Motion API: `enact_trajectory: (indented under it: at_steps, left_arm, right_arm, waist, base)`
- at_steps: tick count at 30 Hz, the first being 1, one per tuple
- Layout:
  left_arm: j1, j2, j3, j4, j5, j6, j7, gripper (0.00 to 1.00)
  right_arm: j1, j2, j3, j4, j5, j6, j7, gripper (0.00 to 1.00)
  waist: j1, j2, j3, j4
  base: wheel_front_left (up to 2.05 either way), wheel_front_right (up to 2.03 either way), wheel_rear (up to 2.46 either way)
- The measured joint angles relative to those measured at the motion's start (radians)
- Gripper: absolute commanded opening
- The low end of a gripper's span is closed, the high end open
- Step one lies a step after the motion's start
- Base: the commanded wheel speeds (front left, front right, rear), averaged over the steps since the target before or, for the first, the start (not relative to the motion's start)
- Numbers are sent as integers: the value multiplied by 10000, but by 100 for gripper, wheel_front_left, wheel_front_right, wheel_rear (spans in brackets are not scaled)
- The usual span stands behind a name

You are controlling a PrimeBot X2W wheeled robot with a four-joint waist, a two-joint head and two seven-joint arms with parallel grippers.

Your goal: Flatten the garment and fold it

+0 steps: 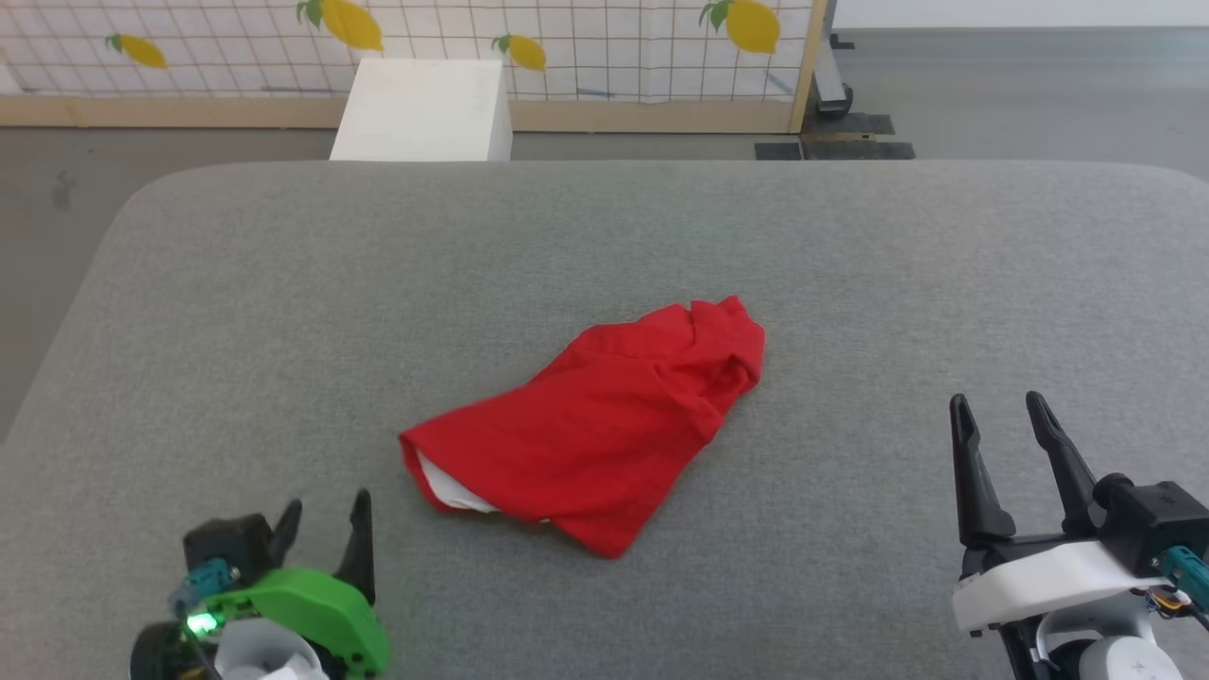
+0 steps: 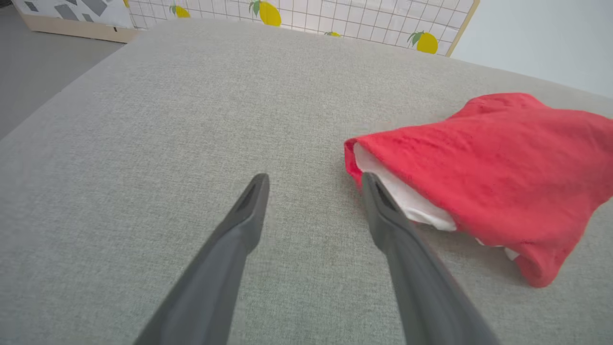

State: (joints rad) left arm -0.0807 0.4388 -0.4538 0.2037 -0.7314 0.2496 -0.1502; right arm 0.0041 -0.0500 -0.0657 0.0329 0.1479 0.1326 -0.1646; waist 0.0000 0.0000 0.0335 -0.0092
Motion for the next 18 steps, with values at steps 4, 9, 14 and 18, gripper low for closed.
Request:
enact_trajectory:
  at_steps: [4,9,14,18]
  left_arm:
    - [-45,105,230,-997,169,77,-502,100]
    - [-196,-113,598,-1783,840,-351,-1028,100]
    - [-208,-1417,2027,-2719,2059,-1476,-1076,100]
    - [53,-2359,2646,-2560,2855,-2548,-1078,100]
  right_arm:
    - [0,-2,-31,63,10,0,-33,100]
    - [0,0,-12,125,27,0,-84,100]
    - [0,0,10,104,15,0,-163,100]
    - [4,0,59,65,-12,0,-163,100]
  waist:
    - [0,0,30,123]
    - [0,1,22,210]
    - [0,1,-1,254]
    - [0,1,-33,258]
  base:
    - [0,0,0]
    - [0,0,0]
    - [0,0,0]
    - [0,0,0]
